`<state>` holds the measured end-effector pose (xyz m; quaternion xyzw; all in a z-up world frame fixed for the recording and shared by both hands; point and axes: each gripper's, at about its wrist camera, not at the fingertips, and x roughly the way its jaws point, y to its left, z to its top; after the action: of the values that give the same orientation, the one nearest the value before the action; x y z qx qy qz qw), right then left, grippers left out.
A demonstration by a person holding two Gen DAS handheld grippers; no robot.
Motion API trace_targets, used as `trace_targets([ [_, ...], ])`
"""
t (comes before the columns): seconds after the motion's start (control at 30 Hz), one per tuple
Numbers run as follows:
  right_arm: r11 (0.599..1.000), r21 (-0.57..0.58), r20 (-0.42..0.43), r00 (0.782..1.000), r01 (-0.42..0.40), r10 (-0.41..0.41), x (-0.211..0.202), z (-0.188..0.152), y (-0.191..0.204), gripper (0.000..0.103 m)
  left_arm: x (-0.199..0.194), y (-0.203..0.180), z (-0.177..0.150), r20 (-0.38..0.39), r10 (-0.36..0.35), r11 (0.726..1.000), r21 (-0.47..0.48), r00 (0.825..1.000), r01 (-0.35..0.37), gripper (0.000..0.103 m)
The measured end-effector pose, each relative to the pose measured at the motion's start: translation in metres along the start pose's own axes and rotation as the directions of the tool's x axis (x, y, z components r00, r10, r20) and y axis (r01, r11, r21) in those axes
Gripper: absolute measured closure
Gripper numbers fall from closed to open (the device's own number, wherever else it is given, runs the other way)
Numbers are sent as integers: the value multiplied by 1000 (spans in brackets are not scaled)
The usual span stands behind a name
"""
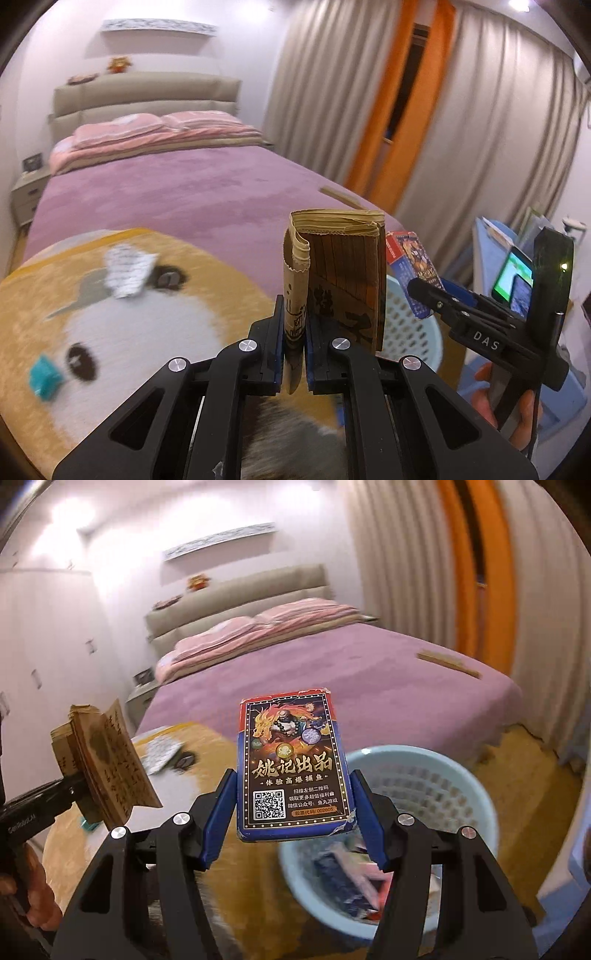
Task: Collect trash
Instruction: 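Carry booklet and card box over the basket and open both grippers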
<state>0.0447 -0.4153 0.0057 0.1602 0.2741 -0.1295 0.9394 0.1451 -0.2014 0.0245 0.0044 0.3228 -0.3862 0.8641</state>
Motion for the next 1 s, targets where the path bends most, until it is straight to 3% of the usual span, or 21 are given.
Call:
trace_targets([
  [0.3,982,161,-88,992,99,-86,20,-13,-69,45,72,-48,-11,-120,-58,998,7,991,60,96],
  [0.67,964,227,-160,982,138,-103,43,-27,-93,44,125,-62,-24,-212,-56,998,4,976,58,95],
  [0.77,961,236,-184,978,145,-102,47,-29,-95,43,127,-64,-26,-211,-64,998,2,975,66,81],
  [0.83,960,236,-192,976,151,-106,48,-32,-98,42,122,-64,-26,-195,-55,998,6,979,57,59],
  [0.9,960,235,-193,975,155,-111,47,-33,-98,39,115,-63,-27,-180,-58,998,4,982,60,49],
  [1.0,962,234,-183,978,142,-100,43,-32,-96,39,102,-57,-24,-160,-62,998,-7,985,61,44],
])
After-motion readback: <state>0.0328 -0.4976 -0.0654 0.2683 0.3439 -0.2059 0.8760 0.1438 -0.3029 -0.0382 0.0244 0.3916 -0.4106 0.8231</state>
